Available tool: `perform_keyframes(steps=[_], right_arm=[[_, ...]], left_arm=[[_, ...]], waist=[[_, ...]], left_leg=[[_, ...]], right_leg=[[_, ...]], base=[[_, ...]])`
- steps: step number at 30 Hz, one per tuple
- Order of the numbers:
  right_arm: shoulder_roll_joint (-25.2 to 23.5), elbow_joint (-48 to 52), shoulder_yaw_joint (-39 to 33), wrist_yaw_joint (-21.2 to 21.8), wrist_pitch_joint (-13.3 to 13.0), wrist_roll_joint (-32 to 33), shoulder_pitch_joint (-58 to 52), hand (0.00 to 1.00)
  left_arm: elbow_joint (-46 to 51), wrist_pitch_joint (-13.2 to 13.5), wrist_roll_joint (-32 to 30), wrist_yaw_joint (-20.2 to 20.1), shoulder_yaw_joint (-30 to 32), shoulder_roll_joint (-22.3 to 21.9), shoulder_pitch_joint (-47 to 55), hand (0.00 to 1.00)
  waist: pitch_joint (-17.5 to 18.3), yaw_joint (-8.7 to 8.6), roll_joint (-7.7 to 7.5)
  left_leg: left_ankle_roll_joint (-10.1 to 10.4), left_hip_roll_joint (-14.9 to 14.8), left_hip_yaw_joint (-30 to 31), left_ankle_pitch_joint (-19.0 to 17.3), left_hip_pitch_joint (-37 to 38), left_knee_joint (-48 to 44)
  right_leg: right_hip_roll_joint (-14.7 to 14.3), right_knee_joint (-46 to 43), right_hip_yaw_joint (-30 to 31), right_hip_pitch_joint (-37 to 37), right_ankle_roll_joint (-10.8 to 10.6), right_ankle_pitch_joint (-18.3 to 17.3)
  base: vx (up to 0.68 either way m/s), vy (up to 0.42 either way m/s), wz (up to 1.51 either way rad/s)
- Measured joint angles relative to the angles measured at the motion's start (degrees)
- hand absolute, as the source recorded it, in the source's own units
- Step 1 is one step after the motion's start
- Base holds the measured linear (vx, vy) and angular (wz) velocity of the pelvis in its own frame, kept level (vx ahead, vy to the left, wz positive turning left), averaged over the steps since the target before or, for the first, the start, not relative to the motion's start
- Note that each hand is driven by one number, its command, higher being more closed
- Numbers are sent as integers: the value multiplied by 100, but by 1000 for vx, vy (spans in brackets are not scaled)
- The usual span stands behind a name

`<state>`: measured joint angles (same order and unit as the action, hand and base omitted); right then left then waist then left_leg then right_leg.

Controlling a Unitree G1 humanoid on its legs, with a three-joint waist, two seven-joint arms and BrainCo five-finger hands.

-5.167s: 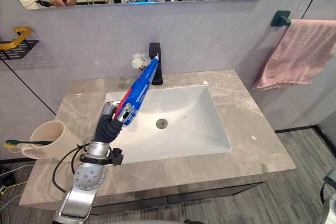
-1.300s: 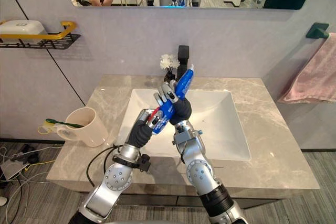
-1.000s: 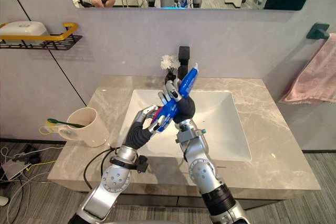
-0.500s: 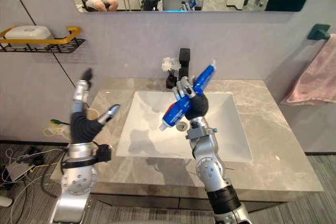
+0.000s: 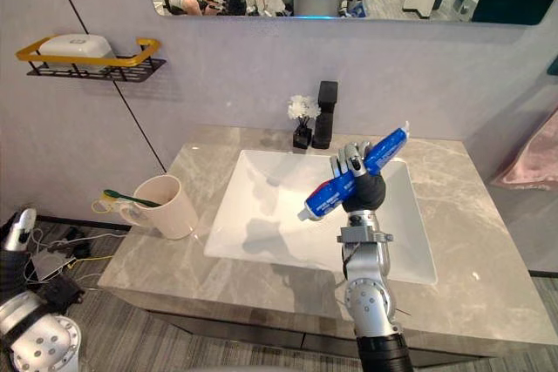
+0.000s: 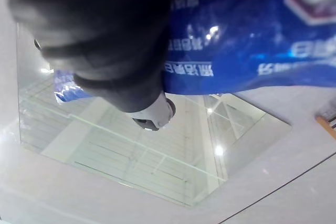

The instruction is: Organize washtable

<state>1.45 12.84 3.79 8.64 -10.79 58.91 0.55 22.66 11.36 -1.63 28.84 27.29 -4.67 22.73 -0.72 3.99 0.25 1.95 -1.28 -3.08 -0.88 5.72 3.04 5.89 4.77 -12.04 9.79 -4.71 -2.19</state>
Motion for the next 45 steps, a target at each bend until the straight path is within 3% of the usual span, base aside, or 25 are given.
perform_keyframes(steps=[7,15,21,28,40,45], right_arm=[[-173,46,18,-1,6,-52,-56,100],[-149,310,65,4,10,-48,-56,100],[-84,77,10,8,11,-50,-51,100],[156,-94,35,7,104,-142,118,100],[611,-358,279,-85,133,-692,1371,100],[797,-605,465,-160,133,-1130,2021,100]], left_arm=[[-1484,-146,111,-381,234,-94,183,0],[-4205,-372,849,-900,227,-111,192,0],[-5475,-478,942,-1237,237,-63,110,0],[-6386,-593,660,-1640,-131,62,-175,0],[-6855,-604,428,-2003,-748,369,-376,0],[-6963,-601,431,-2098,-958,440,-476,0]], waist=[[-41,30,-151],[-34,15,-215],[-29,15,-237],[-52,2,-251],[-200,27,-233],[-217,181,-257]], left_leg=[[-2,36,55,-4,38,14],[-9,41,53,-15,43,14],[-10,48,61,-14,-14,11],[-12,71,135,-13,-66,-64],[-16,51,209,-11,-109,-122],[-26,63,320,-3,-168,-145]], right_leg=[[51,-94,-62,-8,-41,-78],[89,-161,-71,-38,-48,-135],[93,-172,-71,-96,-49,-135],[108,-192,-138,-92,-49,-135],[97,-266,-196,-104,-43,-139],[74,-262,-293,-96,-42,-140]], base=[[-13,-4,5],[0,0,0],[0,0,0],[-18,-10,5],[-39,-15,3],[-3,-18,10]])
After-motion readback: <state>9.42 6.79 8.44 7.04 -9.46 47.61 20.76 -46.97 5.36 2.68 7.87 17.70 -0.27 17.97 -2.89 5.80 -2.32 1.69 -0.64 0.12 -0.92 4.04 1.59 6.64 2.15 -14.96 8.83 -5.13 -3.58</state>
